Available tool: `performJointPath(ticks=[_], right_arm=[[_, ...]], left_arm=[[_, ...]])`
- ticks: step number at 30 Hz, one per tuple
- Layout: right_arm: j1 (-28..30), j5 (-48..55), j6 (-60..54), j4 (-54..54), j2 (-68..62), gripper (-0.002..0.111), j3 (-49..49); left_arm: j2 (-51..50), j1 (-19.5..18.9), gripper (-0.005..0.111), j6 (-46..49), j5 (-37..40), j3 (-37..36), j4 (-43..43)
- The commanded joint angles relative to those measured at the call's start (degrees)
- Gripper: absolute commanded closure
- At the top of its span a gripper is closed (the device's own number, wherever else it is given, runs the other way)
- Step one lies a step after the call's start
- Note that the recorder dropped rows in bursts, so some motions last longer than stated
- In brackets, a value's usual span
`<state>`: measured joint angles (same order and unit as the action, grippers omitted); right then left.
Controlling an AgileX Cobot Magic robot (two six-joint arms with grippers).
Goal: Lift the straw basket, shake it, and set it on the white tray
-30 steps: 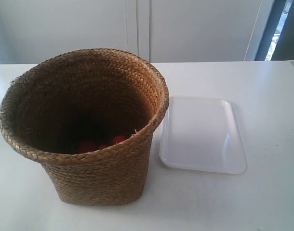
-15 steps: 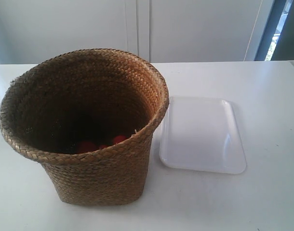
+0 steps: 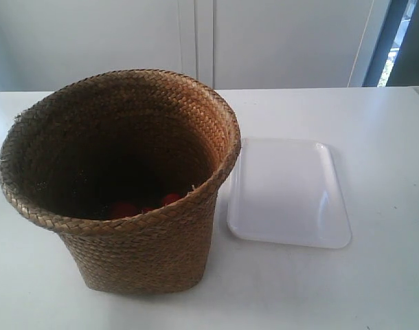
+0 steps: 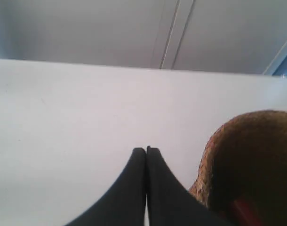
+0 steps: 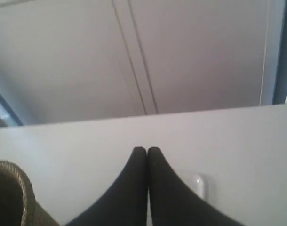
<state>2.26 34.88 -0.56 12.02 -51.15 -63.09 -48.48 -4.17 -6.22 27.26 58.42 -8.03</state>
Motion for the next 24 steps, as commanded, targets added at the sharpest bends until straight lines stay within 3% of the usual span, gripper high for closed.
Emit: performJointPath(ticks=[1,2,6,10,15,21,24], right_arm=[[-0.03,11.55,-7.03,5.89,-9.30,0.097,-9.31],[-0.03,15.12,-7.14,6.52,-13.25,0.089,-13.10],[-0.03,21.04,-6.90,7.78,-19.49,0.072,-17.95],[-0.03,23.67,-6.90,12.07,-23.53,0.059,-18.83],[-0.03,20.15,-6.09,16.86,-24.90,0.057,-18.73],[-1.96,23.22,-11.98,30.71,-28.05,0.053,-19.10],[-5.94,24.07,-13.00,29.24,-30.59,0.043,-19.10]], left_arm=[[-8.77,0.31,0.107,7.40,14.21,9.54,-2.45],[-13.03,0.31,0.107,11.45,20.74,14.37,-5.66],[-20.51,0.31,0.107,15.36,29.84,22.64,-12.50],[-26.61,0.31,0.107,14.98,35.77,28.92,-13.34],[-26.84,0.31,0.090,14.42,34.02,30.43,-13.75],[-28.31,0.31,0.087,15.23,34.40,30.18,-17.50],[-31.06,0.31,0.067,15.23,40.14,30.18,-16.96]])
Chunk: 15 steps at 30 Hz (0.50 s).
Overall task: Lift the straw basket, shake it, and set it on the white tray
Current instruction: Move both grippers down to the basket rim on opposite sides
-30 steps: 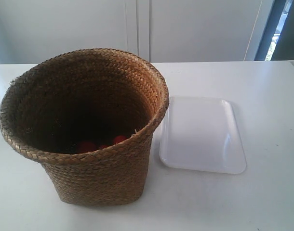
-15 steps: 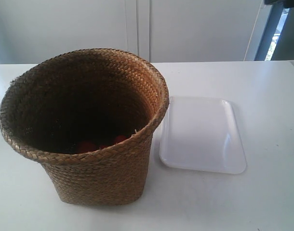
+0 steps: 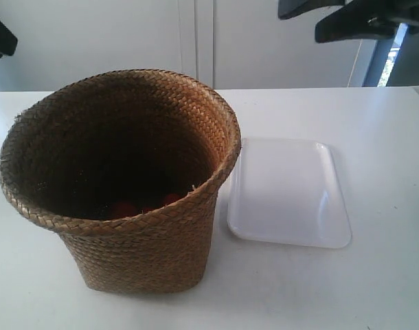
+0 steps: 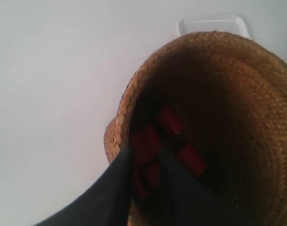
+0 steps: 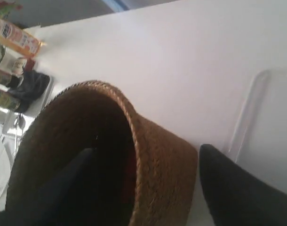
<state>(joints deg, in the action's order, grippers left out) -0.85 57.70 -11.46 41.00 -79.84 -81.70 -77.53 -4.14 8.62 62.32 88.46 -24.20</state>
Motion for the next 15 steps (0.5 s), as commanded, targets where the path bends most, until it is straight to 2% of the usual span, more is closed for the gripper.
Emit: performJointPath(ticks=[1,6,15], right_arm=[[-4.14,1.29,-2.50,0.26,-2.71,0.042,-0.48],[-7.16,1.06,-3.31,-0.74,-5.73,0.036,-0.48],[-7.41,2.00,-3.19,-0.99,-8.97,0.035,-0.48]], left_arm=[[-2.86,0.27,0.060,0.39,6.19,0.14,-0.64],[-4.55,0.27,0.049,-0.12,5.55,0.14,-1.18],[-7.21,0.27,0.049,0.41,5.55,0.14,-1.27]])
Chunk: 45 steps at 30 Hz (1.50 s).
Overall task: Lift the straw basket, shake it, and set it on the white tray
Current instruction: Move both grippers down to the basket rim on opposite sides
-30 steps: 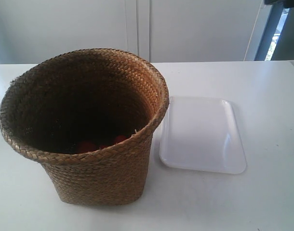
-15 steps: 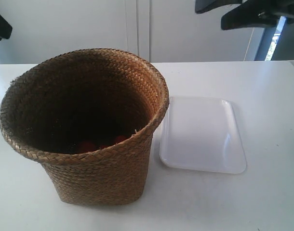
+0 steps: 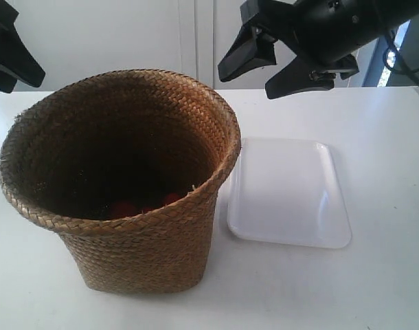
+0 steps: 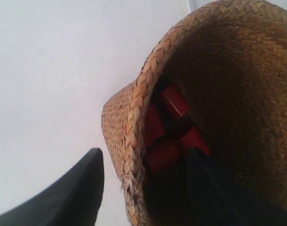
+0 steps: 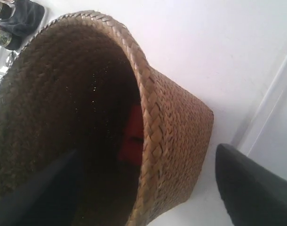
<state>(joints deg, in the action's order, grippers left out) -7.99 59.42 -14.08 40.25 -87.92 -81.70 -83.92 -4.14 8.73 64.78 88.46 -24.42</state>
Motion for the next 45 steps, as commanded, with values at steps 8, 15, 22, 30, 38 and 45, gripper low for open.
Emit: performJointPath(ticks=[8,15,22,30,38,45], right_arm=[[-2.40,3.41,-0.68,-2.77,-3.62,0.035,-0.48],[-4.92,2.87,-0.41,-5.75,-3.62,0.035,-0.48],[-5.25,1.73,3.03,-8.92,-3.62,0.035,-0.48],[-5.25,1.62,3.94,-8.92,-3.62,0.035,-0.48],[-7.62,1.06,4.21,-9.02,-5.84,0.035,-0.36],[-8.29,0.42,5.33,-9.02,-8.72,0.035,-0.36]], left_arm=[[-2.71,2.28,0.049,1.66,5.19,0.14,-0.63],[-2.71,4.87,0.049,-1.44,5.19,0.14,6.30],[-2.79,4.87,0.049,-1.86,5.19,0.14,5.18],[-2.79,4.87,0.049,-1.26,5.19,-5.64,5.18],[-2.79,4.87,0.049,-1.02,5.19,-7.31,3.63],[-3.07,4.87,0.049,-1.02,5.19,-7.31,2.98]])
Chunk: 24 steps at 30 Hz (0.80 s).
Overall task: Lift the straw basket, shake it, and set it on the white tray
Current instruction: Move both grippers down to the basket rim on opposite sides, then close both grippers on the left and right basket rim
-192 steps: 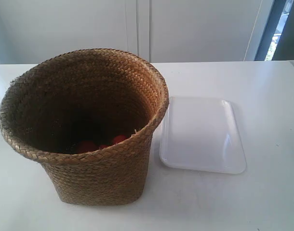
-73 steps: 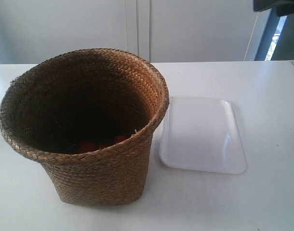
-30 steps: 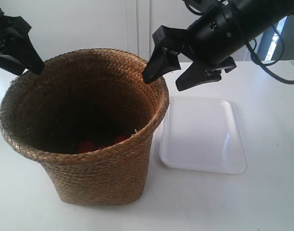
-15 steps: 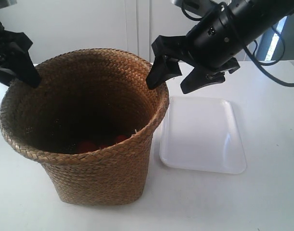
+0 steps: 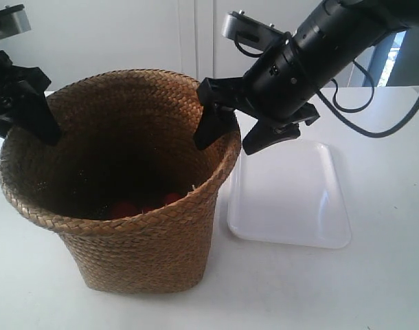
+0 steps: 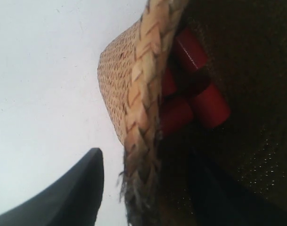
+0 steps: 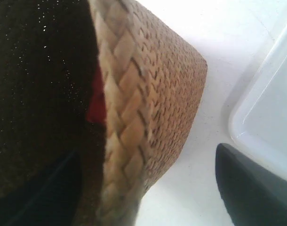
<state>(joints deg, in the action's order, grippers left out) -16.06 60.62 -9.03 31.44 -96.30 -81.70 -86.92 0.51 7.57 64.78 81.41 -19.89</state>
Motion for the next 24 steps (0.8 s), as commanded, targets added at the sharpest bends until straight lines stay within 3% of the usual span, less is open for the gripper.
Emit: performJointPath(ticks=[1,6,9,13,14,24], right_arm=[[-0.22,-0.78,0.29,-0.21,-0.34,0.035,-0.36],[-0.22,-0.27,0.29,-0.21,-0.34,0.037,-0.36],[-0.22,-0.61,0.87,-0.35,-0.34,0.050,-0.36],[-0.22,-1.78,1.19,-0.57,-0.34,0.099,-0.36],[-0.22,-2.36,1.30,-0.57,-0.34,0.108,-0.36],[-0.65,-4.18,1.40,-3.65,0.44,0.108,-0.47]], left_arm=[[-0.43,0.22,0.049,0.14,5.19,-0.26,-2.08],[-2.97,0.22,0.049,0.14,5.19,-0.35,-3.22],[-2.97,0.22,0.057,0.14,5.19,-0.35,-3.11],[-2.97,0.22,0.104,0.14,5.19,-0.35,-3.00],[-3.06,0.22,0.107,0.24,5.19,-0.35,-3.00],[-2.58,0.22,0.107,0.23,1.85,-0.35,-4.53]])
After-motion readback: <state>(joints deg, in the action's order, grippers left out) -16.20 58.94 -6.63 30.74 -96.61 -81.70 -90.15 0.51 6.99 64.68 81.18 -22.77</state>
